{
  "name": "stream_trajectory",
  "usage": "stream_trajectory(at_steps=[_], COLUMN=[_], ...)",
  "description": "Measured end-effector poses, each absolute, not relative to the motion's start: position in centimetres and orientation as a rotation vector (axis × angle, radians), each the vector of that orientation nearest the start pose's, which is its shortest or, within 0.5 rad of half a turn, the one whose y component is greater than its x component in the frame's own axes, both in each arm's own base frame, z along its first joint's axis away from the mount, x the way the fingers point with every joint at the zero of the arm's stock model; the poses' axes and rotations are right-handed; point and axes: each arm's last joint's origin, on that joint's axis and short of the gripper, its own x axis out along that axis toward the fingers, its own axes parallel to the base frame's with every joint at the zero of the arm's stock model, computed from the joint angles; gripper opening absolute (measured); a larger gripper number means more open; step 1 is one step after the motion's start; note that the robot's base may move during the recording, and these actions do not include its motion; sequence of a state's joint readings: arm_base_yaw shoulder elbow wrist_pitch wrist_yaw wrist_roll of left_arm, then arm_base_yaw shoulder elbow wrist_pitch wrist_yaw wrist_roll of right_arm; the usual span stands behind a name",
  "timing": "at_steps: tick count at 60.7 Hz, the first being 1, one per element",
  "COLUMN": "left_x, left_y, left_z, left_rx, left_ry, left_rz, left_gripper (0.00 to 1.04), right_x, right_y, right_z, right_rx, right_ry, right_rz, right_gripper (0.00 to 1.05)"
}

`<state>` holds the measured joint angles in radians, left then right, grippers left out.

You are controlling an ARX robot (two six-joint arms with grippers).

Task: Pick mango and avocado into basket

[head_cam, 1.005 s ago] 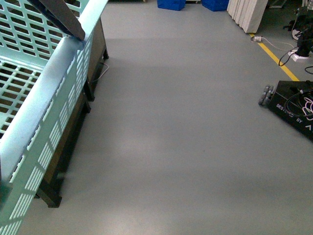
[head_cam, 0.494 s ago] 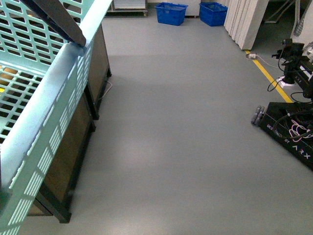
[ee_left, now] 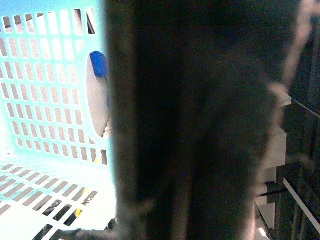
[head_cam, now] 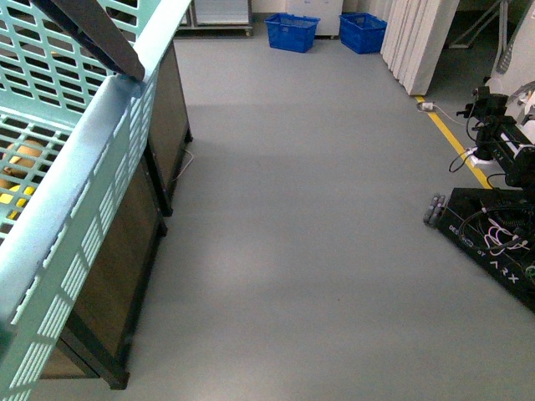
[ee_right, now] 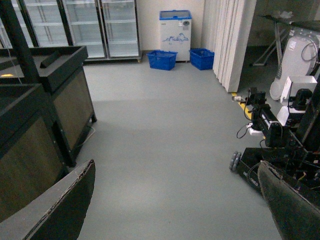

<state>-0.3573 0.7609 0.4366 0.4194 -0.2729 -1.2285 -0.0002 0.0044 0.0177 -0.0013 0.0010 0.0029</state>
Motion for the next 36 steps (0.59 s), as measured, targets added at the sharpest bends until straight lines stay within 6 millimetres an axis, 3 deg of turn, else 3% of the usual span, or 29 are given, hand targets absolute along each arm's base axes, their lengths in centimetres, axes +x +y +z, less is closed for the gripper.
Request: stream_trajectory(at_steps=[36], left_x=[16.69], left_y=[-5.44], left_z=[27.32], left_rx=[-1.258], left_ry=[-0.025], left_rz=[-0.13], left_gripper=[0.12], right_x=[9.68], right_y=[-0.01], right_z=[16.92], right_rx=[0.003], right_ry=[-0.013], right_rz=[-0.003], right_gripper=[0.96])
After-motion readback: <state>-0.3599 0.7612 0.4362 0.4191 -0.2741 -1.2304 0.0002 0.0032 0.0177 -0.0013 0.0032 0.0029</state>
